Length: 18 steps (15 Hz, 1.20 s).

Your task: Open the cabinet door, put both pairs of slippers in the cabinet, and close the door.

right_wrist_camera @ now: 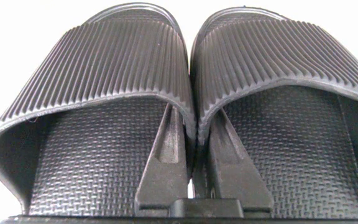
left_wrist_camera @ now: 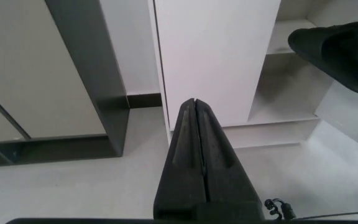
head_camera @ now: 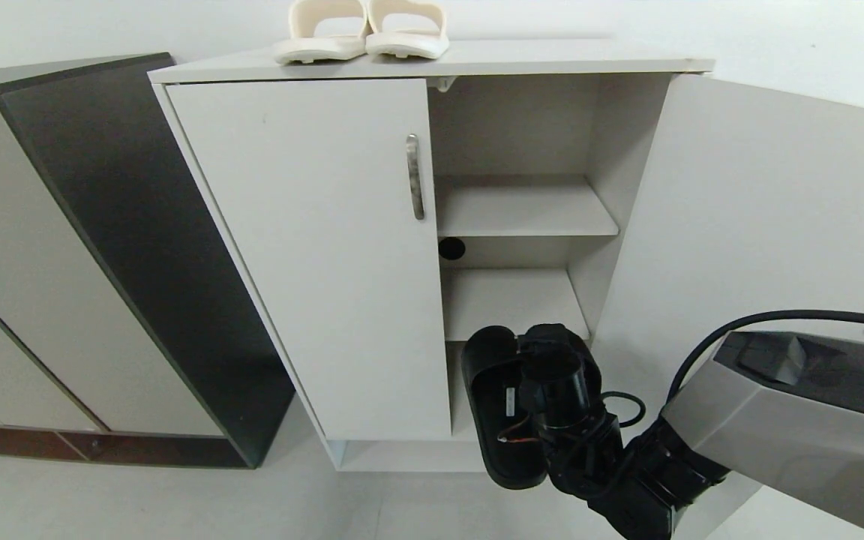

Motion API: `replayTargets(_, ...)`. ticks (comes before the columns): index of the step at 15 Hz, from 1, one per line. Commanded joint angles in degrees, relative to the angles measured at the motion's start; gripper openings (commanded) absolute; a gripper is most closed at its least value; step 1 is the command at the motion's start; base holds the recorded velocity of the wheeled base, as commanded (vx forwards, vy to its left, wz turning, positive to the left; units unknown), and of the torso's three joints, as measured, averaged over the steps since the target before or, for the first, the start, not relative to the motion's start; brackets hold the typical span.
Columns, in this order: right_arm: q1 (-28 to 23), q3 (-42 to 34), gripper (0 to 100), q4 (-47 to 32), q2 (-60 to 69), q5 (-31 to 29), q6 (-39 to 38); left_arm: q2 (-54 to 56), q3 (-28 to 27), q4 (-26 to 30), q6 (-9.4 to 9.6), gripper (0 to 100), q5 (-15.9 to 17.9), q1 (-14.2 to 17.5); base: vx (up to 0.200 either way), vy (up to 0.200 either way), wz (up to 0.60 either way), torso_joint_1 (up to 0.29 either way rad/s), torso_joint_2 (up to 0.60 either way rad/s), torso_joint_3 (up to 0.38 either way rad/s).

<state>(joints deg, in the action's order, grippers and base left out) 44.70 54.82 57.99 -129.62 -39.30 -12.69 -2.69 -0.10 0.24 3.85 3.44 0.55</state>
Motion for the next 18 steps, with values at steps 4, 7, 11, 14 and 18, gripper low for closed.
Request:
replayTargets(4, 0.1, -0.1, 0, 0.1, -0.2, 0.0, 0.0, 2.7, 0.0, 0.0, -0.42, 0, -0.3, -0.4, 0.0, 0.0, 0.0, 0.001, 0.0, -0.194)
replayTargets(7, 0.5, 0.6, 0, 4.0, 1.0, -0.4, 4.1, 2.7, 0.0, 0.0, -0.42, 0, -0.2, -0.4, 0.0, 0.0, 0.0, 0.002, 0.01, -0.198)
replayTargets(11, 1.3, 0.1, 0, 15.5, 0.7, -0.6, 13.1, 2.7, 0.1, 0.0, -0.42, 0, -0.2, -0.4, 0.0, 0.0, 0.0, 0.006, 0.0, -0.199)
replayTargets(14, 1.0, 0.1, 0, 15.8, -0.9, -2.0, 12.3, 2.7, 0.1, 0.0, -0.42, 0, -0.2, -0.4, 0.0, 0.0, 0.0, 0.005, 0.0, -0.178)
replayTargets(18, 0.9, -10.0, 0, 18.2, 5.0, -4.9, 12.3, 2.7, 0.0, 0.0, -0.42, 0, -0.2, -0.4, 0.0, 0.0, 0.0, 0.002, 0.0, -0.014)
